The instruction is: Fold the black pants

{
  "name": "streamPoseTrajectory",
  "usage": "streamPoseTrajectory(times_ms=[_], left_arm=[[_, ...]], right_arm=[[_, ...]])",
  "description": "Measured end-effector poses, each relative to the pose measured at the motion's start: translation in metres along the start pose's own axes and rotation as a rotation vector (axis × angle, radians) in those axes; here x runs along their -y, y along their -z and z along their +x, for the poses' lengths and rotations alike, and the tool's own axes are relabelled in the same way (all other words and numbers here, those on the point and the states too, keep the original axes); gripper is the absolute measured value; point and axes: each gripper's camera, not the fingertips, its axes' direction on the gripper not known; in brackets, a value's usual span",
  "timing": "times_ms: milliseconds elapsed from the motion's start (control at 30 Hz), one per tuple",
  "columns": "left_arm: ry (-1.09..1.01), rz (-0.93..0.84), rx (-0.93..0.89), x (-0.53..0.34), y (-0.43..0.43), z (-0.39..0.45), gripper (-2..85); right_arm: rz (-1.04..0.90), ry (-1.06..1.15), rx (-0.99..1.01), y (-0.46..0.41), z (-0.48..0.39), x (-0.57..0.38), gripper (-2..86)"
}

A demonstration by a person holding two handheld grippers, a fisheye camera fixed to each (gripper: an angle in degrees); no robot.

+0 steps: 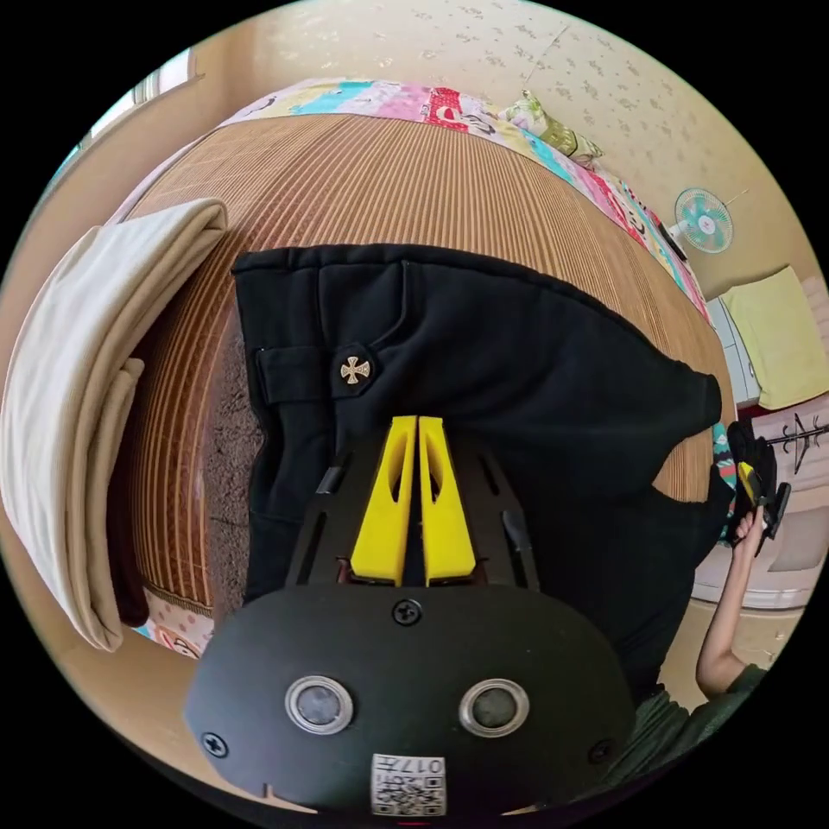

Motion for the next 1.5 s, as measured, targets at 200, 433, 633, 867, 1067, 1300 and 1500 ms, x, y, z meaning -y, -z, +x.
streamPoseTrajectory(times_ms=[200, 433, 633, 867, 1067, 1300, 1500], left_arm=[[0.209, 0.145, 0.050, -0.010, 0.053, -0.059, -0.7], [0.300, 0.458, -0.052, -0.152, 0.173, -0.091, 6.2], [0.468, 0.522, -0.155, -0.272, 0.215, -0.110, 9.6], [0.724, 0.499, -0.391, -0.301, 0.227, -0.155, 13.1], [0.717, 0.514, -0.426, -0.273, 0.264, -0.161, 10.9], [0.741, 0.623, -0.750, -0.279, 0.285, -0.178, 4.9], [0.497, 0.708, -0.473, -0.286, 0.406, -0.125, 4.2]], right_arm=[[0.091, -0.018, -0.007, 0.047, 0.004, -0.095, 2.3], [0.095, -0.240, -0.129, 0.086, 0.037, -0.153, 11.1], [0.139, -0.378, 0.016, 0.085, 0.072, -0.177, 12.2], [0.228, -0.543, 0.109, 0.093, 0.103, -0.181, 11.7], [0.247, -0.525, 0.430, 0.104, 0.125, -0.171, 5.0], [0.276, -0.399, 0.387, 0.147, 0.085, -0.177, 2.2], [0.376, -0.041, 0.408, 0.220, 0.007, -0.167, 1.9]])
